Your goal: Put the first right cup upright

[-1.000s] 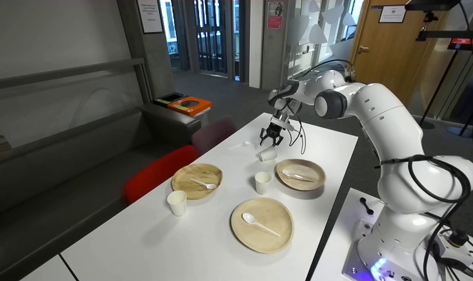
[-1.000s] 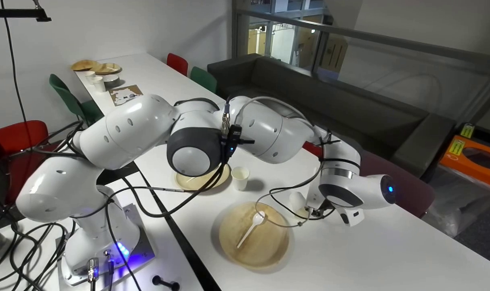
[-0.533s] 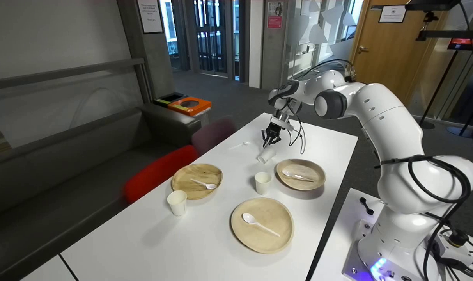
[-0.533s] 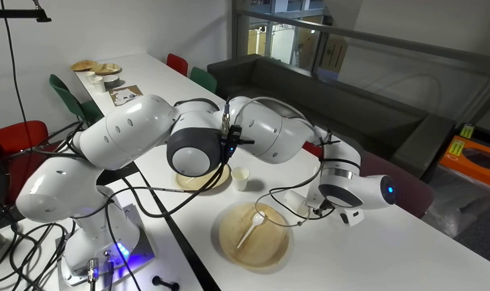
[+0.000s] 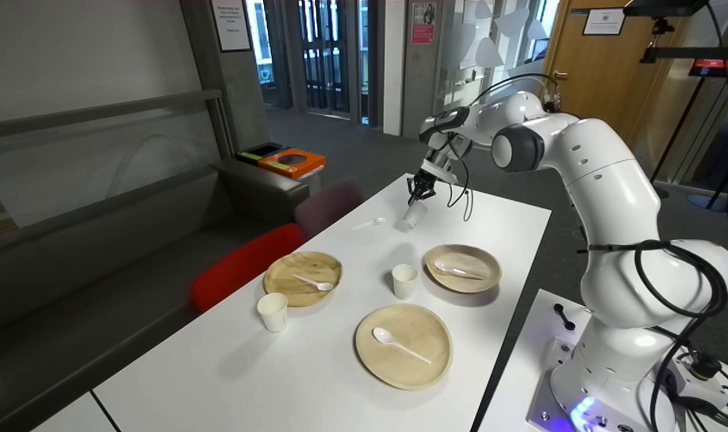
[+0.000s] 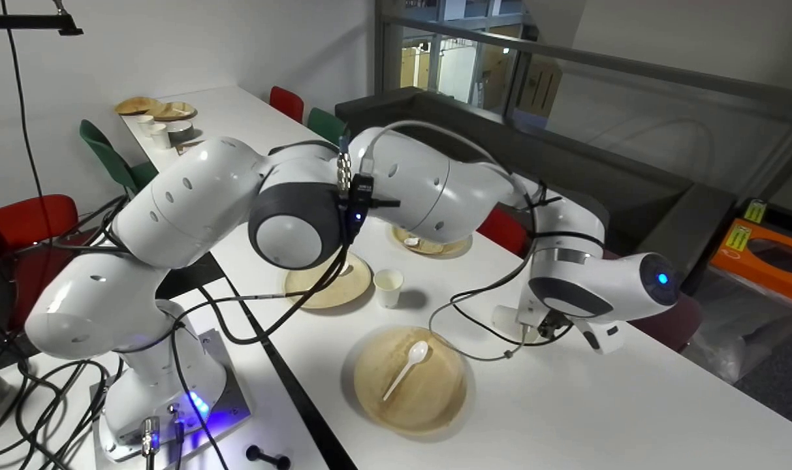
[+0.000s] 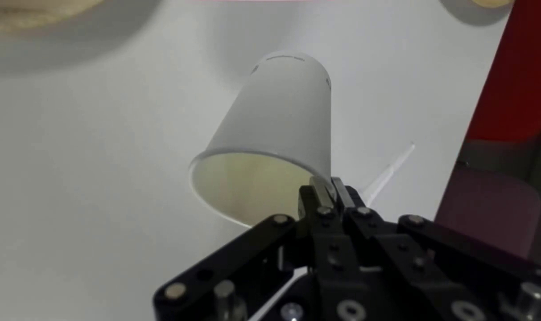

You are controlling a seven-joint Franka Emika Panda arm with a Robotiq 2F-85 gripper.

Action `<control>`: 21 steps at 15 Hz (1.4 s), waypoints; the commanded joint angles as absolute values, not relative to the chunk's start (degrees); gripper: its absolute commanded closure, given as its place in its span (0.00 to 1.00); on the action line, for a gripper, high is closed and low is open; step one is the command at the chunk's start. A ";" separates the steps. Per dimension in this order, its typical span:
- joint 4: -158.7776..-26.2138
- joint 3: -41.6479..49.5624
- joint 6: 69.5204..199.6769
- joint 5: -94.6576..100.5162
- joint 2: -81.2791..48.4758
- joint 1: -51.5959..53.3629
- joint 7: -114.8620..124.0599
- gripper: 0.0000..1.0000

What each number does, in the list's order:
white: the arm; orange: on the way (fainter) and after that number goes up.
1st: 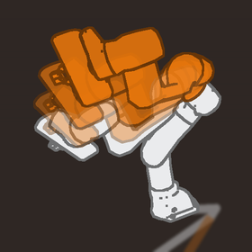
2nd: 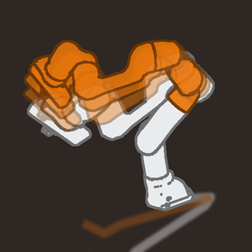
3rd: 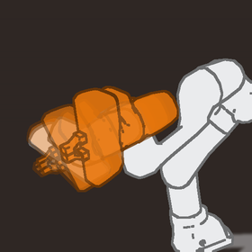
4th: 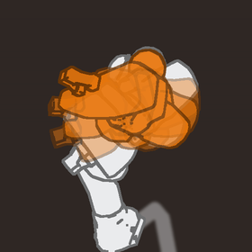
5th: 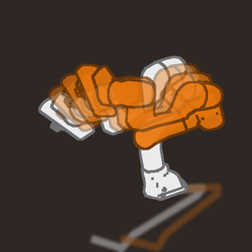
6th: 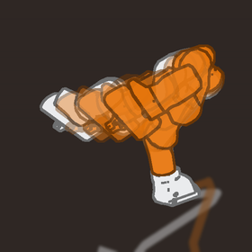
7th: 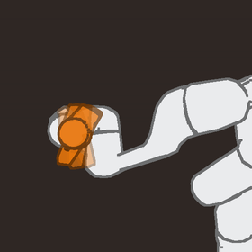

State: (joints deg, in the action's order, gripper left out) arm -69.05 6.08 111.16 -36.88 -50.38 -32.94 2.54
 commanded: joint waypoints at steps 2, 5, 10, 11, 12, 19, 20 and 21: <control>-81.68 9.30 124.57 -34.31 -38.50 -30.22 -2.82 0.99; -87.67 11.87 136.16 -30.26 -35.64 -26.14 -1.65 0.99; -96.86 15.86 159.21 -19.74 -36.66 -17.42 6.81 0.99; -98.47 17.86 162.78 -16.43 -37.33 -14.96 10.26 0.99; -100.17 20.81 165.46 -12.90 -37.98 -11.88 14.19 0.99; -108.28 46.55 161.48 2.98 -44.36 11.55 32.71 0.99; -109.10 45.74 159.44 3.52 -43.50 11.64 30.77 0.99; -109.92 44.40 158.23 3.71 -42.34 11.54 29.27 0.99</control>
